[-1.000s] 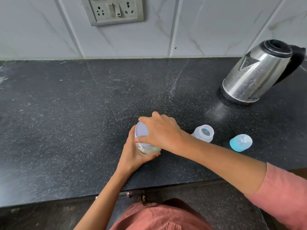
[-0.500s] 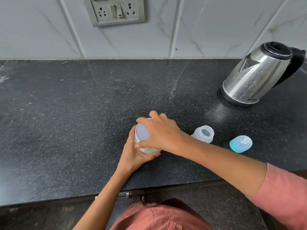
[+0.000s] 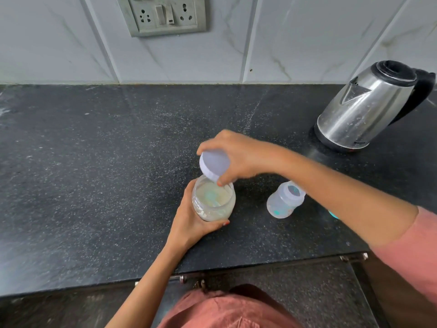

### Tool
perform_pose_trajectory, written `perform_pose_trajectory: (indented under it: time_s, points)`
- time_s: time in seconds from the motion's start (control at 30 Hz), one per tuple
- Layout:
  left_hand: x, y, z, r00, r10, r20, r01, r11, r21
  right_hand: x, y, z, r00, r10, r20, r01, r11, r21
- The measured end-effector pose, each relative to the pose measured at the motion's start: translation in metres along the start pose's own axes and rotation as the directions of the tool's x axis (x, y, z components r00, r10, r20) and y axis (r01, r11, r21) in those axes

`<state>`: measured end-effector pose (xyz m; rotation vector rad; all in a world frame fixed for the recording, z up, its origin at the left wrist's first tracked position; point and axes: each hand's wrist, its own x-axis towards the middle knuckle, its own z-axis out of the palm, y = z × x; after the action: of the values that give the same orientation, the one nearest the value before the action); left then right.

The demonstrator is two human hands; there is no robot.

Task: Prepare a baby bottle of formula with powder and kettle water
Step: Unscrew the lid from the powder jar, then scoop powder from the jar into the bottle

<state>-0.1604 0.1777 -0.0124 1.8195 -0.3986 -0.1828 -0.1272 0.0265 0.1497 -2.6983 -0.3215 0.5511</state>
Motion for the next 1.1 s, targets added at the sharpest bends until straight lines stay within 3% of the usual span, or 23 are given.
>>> perform_pose_trajectory:
  time_s: [0.2, 0.5, 0.87, 1.1]
  points:
    - [-0.003, -0.007, 0.003, 1.000, 0.011, 0.005, -0.011, 1.000, 0.015, 0.055, 0.028, -0.020, 0.992, 0.125, 0.007, -0.125, 0.989, 0.081]
    - [0.000, -0.011, 0.004, 1.000, 0.005, 0.016, -0.006, 1.000, 0.008, 0.128, 0.045, 0.034, 0.972, 0.229, 0.054, -0.224, 0.970, -0.093]
    - [0.003, -0.015, -0.002, 1.000, -0.007, 0.021, 0.007, 1.000, -0.003, 0.145, 0.047, 0.051, 0.967, 0.251, 0.038, -0.240, 0.953, -0.187]
    - [0.003, -0.016, -0.003, 1.000, 0.005, 0.007, -0.005, 1.000, -0.020, 0.114, 0.038, 0.024, 0.977, 0.208, -0.044, -0.204, 0.975, 0.085]
